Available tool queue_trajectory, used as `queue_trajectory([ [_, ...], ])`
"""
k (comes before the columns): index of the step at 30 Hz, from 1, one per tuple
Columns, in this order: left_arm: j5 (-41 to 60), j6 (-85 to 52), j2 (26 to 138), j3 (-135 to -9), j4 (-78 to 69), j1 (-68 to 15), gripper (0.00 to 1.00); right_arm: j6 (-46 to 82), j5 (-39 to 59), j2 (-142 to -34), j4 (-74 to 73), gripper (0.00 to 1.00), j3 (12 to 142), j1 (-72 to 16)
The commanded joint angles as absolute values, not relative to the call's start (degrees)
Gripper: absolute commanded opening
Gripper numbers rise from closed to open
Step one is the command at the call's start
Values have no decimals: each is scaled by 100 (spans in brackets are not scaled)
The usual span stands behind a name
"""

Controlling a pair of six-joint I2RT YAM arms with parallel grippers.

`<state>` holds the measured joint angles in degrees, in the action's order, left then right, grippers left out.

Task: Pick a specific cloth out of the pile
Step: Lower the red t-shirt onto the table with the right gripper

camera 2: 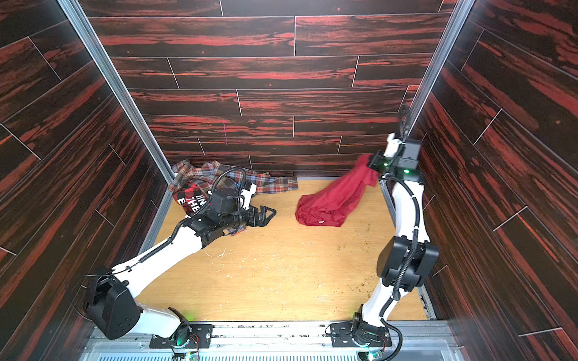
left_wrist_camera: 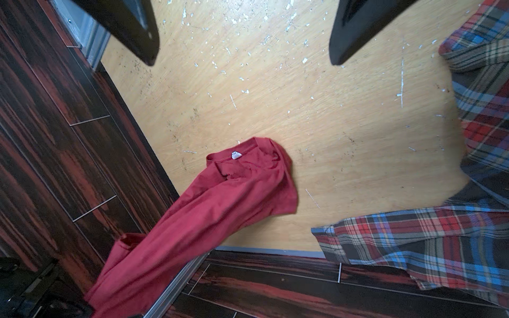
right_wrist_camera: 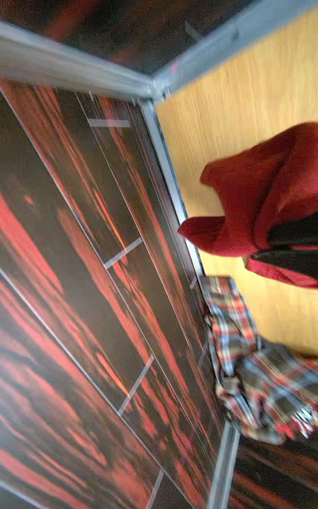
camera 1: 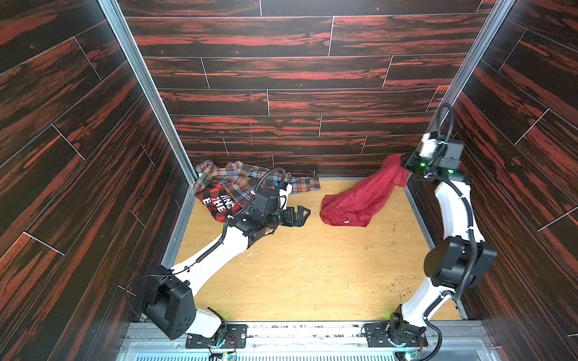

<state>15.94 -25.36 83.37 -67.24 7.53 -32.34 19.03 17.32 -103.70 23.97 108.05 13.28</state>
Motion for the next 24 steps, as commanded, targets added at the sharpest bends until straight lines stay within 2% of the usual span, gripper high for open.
queue_trajectory([
  [1,1663,-2530,8417,-6850,572,-3259,99,1739,1935,-9839,2137,0,10976,1271],
  [4,1657,-2547,8448,-6861,562,-3276,99,1861,2465,-9987,2103,0,10977,1122],
  [10,1582,-2506,8419,-6850,632,-3281,99,1474,2654,-10348,2365,0,11007,249],
  [15,1530,-2486,8385,-6833,681,-3281,99,1756,2858,-10576,2116,0,10682,-267],
  [19,1528,-2491,8396,-6846,686,-3283,99,2317,3313,-10671,1634,0,10227,-361],
  [24,1626,-2499,8494,-6917,682,-3287,99,3182,3181,-10351,828,0,9023,-26],
])
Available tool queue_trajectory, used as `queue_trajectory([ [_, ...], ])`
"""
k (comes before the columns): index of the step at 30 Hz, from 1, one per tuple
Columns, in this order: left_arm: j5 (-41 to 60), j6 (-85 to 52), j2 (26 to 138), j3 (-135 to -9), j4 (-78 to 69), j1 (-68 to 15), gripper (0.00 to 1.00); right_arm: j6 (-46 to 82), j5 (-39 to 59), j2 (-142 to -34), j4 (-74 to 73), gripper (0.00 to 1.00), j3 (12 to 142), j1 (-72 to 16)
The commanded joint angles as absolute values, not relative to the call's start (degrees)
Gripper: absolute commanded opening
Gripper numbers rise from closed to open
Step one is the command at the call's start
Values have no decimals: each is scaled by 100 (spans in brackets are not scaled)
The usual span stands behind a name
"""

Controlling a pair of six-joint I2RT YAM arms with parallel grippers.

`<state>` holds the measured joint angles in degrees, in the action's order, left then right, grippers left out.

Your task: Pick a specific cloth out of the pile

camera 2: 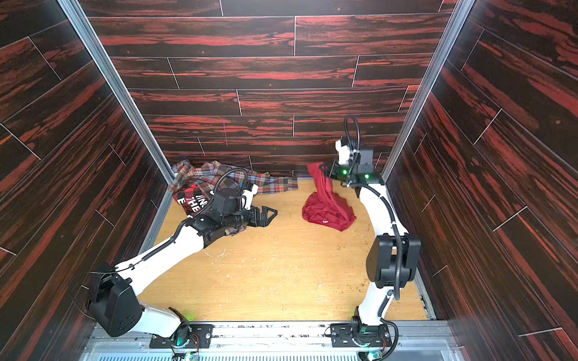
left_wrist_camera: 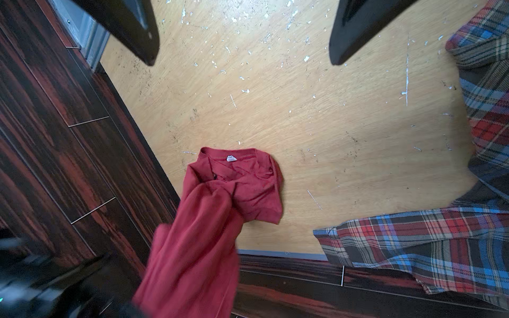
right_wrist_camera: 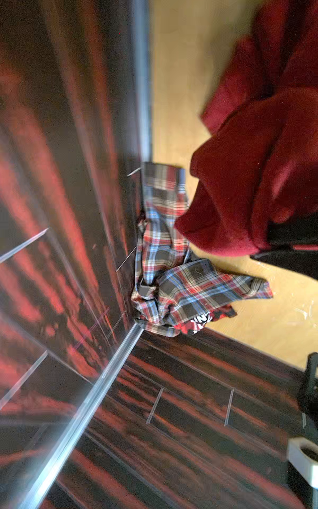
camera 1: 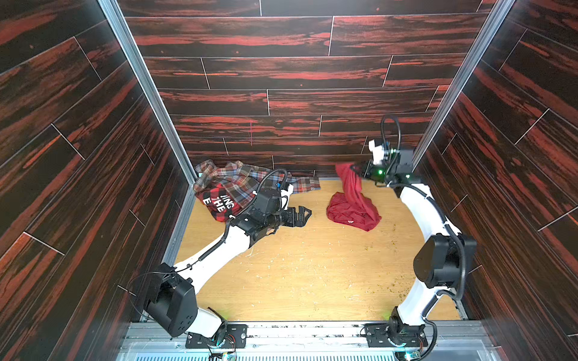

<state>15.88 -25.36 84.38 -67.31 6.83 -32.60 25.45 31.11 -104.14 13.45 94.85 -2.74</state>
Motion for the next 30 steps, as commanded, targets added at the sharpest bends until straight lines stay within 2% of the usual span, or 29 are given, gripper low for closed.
queue_trajectory([
  [1,1634,-2491,8509,-6932,677,-3295,99,3194,3173,-10293,833,0,8853,42],
  [10,1721,-2565,8709,-7011,527,-3327,99,2343,2071,-9683,1707,0,7681,626],
  [15,1757,-2554,8758,-7076,536,-3357,99,1870,619,-9781,1655,0,7318,368],
  [23,1830,-2606,8812,-7098,406,-3420,99,1447,-446,-10868,2290,0,8149,-228],
  [27,1837,-2597,8786,-7040,384,-3437,99,1456,-501,-11154,2407,0,8227,-311],
  [28,1838,-2556,8788,-7060,431,-3435,99,1443,-503,-11177,2428,6,8211,-309],
  [30,1824,-2486,8798,-7134,532,-3437,99,1402,-585,-11130,2489,26,8181,-315],
])
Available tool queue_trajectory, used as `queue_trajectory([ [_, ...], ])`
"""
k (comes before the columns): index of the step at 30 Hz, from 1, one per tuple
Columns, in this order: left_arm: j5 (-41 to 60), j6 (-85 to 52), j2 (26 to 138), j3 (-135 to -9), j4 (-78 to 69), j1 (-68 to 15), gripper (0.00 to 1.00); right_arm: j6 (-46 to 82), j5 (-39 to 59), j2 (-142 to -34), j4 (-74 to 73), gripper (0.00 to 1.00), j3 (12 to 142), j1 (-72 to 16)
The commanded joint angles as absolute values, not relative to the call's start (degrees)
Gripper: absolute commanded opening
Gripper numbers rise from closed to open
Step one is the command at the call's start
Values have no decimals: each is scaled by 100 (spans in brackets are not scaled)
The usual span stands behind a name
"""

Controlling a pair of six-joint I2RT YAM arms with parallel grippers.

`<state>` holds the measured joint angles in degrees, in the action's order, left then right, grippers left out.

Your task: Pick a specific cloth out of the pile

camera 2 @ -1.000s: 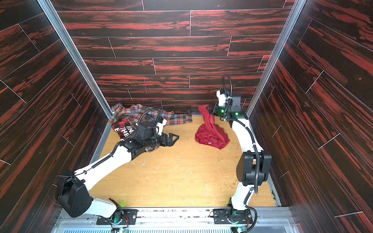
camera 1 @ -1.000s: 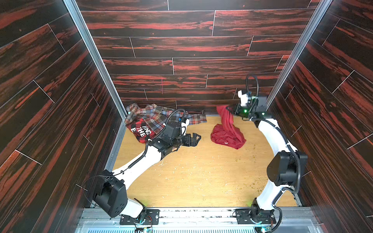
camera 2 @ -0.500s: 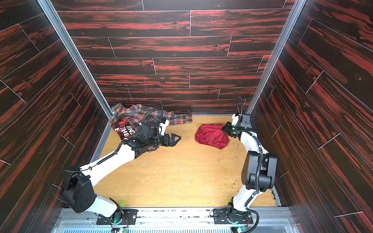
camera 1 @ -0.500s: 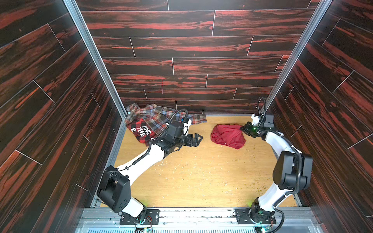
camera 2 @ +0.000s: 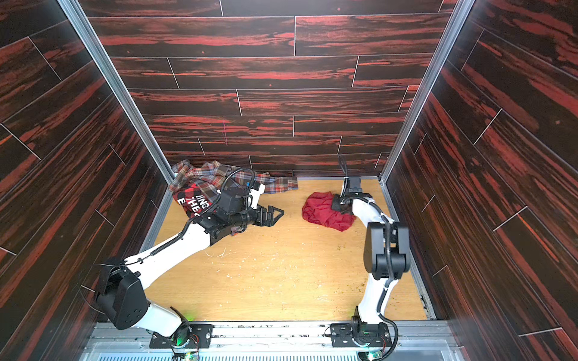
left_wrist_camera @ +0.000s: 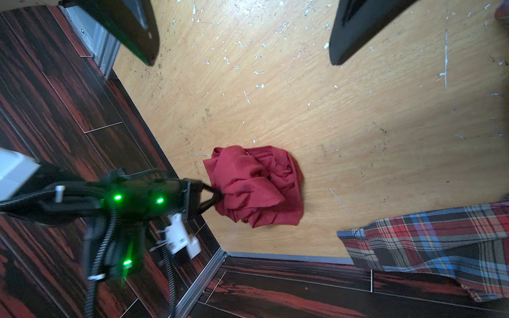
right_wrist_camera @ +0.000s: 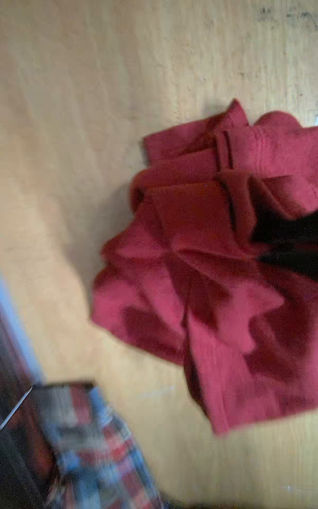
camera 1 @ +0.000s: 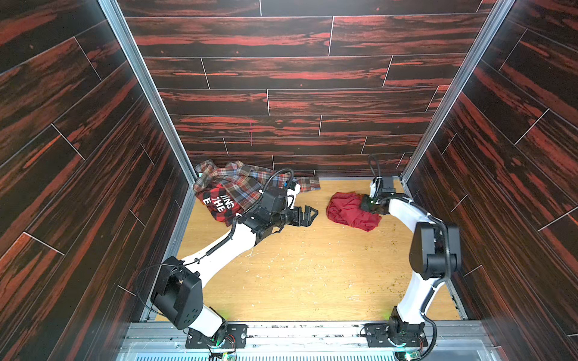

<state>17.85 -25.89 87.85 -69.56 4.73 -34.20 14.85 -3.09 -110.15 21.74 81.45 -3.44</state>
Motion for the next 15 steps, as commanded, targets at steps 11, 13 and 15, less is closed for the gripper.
queue_trajectory([
  [11,1883,-2553,8804,-7054,354,-3444,99,1254,-967,-9491,2198,99,7728,-418],
  [13,1892,-2549,8831,-7063,336,-3445,99,782,-560,-9351,1958,99,7589,-587],
  [15,1916,-2551,8869,-7077,325,-3446,99,208,-271,-9434,1754,99,7508,-796],
])
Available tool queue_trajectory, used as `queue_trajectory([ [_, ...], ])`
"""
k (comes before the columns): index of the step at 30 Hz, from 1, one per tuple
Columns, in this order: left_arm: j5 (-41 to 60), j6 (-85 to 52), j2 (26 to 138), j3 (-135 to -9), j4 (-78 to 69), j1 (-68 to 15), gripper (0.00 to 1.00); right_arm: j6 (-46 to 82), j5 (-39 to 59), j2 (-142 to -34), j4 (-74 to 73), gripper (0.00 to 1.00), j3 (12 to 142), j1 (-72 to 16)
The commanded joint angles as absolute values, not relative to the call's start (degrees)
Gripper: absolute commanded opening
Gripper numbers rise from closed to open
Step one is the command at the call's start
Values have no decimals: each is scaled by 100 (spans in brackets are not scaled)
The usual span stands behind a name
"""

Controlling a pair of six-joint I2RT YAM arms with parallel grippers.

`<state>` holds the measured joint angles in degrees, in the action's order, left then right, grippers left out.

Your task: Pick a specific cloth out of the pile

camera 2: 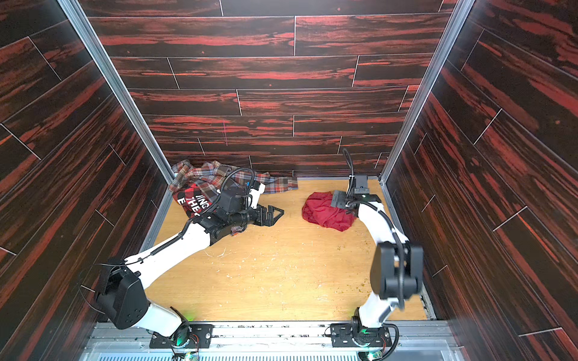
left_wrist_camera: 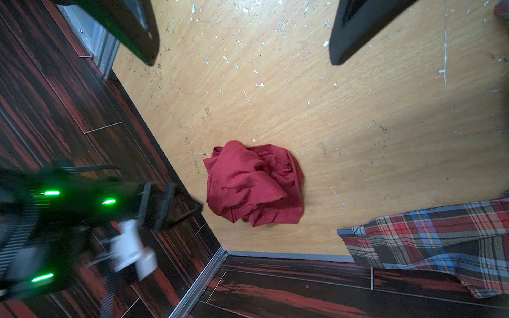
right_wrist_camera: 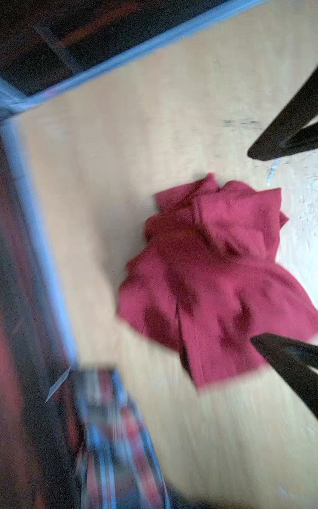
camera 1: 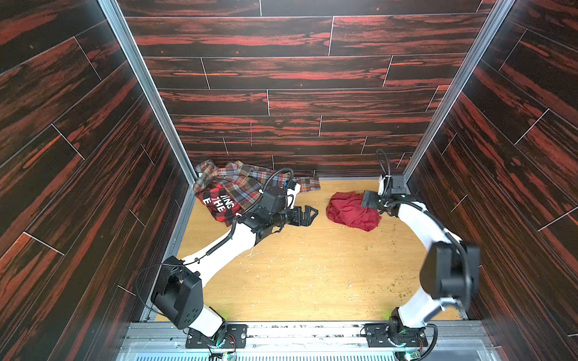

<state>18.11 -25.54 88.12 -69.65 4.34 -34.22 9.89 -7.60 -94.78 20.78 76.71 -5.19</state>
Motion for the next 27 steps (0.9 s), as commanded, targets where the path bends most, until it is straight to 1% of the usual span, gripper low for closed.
queue_trajectory([
  [1,1939,-2550,8894,-7099,325,-3445,99,-75,-261,-9542,1681,99,7500,-917],
  [3,1963,-2551,8926,-7103,325,-3444,99,-496,-352,-9842,1692,99,7601,-1099],
  [7,1930,-2541,8917,-6921,217,-3459,99,-716,-268,-10686,2303,99,8276,-1124],
  [12,1970,-2624,8898,-6639,55,-3453,99,-893,-889,-11754,3198,99,9268,-1100],
  [14,1973,-2613,8898,-6607,65,-3454,99,-932,-848,-12152,3538,99,9666,-1069],
  [19,2022,-2479,8956,-6705,202,-3454,99,-715,-388,-13393,4803,99,10930,-935],
  [22,2008,-2489,8917,-6672,202,-3454,99,-721,-49,-13759,5295,99,11289,-925],
  [24,1973,-2476,8909,-6644,210,-3451,99,-738,-4,-13966,5649,98,11502,-938],
  [27,1973,-2475,8946,-6663,211,-3454,99,-724,-47,-14225,6072,94,11632,-940],
])
